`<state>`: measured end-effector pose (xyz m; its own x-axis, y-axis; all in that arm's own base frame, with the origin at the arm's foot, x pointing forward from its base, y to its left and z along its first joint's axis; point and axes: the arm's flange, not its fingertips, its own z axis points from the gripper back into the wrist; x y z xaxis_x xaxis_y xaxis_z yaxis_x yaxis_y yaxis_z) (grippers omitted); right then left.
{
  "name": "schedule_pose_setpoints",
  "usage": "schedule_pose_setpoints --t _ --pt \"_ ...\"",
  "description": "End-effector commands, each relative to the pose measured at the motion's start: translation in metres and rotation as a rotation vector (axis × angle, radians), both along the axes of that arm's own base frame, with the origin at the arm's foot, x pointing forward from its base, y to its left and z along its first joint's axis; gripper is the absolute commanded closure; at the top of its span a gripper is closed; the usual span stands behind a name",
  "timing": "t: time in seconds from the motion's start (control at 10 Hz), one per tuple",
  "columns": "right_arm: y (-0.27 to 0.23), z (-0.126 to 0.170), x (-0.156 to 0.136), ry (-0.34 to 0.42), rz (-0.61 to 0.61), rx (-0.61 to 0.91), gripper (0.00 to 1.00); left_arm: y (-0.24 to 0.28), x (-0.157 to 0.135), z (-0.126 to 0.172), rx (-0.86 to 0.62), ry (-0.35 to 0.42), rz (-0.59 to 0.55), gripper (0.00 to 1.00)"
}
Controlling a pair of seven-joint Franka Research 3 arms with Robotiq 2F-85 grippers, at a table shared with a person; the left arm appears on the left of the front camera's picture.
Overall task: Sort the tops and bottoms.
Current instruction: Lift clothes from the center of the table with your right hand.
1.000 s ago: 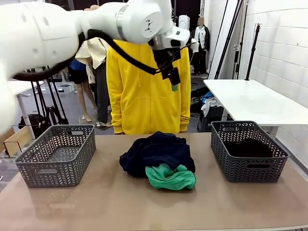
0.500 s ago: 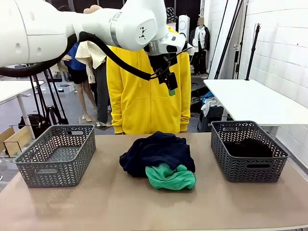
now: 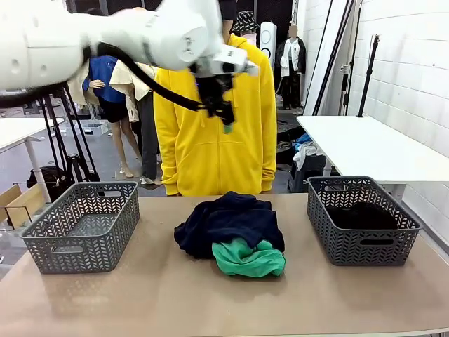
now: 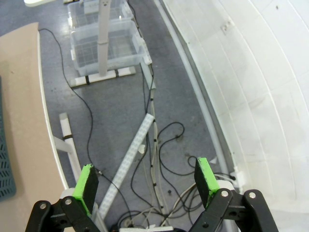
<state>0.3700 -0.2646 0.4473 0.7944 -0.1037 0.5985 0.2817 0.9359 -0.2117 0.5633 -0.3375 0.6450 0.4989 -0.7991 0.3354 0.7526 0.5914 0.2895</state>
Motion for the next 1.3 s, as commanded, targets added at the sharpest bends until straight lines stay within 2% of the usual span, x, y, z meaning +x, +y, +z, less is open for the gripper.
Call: schedule_pose_setpoints --t 0.0,0.1,0.2,0.4,0.6,0.9,1.1,1.2 --pt "0.000 0.000 0.000 0.007 0.008 -0.003 0.00 0.099 -0.028 -0.003 -0.025 -0.028 0.240 0.00" --pt "0.000 0.000 0.000 0.007 0.008 -0.003 0.00 0.141 -0.033 -0.013 -0.027 -0.016 0.376 0.00" --pt "0.000 0.000 0.000 0.007 0.008 -0.003 0.00 0.186 -0.044 -0.029 -0.038 0.043 0.485 0.00" --pt "0.000 0.000 0.000 0.007 0.008 -0.003 0.00 0.245 -0.067 -0.051 -0.113 0.087 0.648 0.00" --pt "0.000 0.000 0.000 0.007 0.008 -0.003 0.00 0.289 -0.093 -0.087 -0.172 0.128 0.846 0.00" --pt "0.000 0.000 0.000 0.007 0.008 -0.003 0.00 0.350 -0.096 -0.090 -0.205 0.082 0.956 0.00" --pt "0.000 0.000 0.000 0.007 0.008 -0.003 0.00 0.359 -0.086 -0.083 -0.298 -0.015 0.971 0.00" --pt "0.000 0.000 0.000 0.007 0.008 -0.003 0.00 0.359 -0.095 -0.089 -0.206 0.097 0.960 0.00"
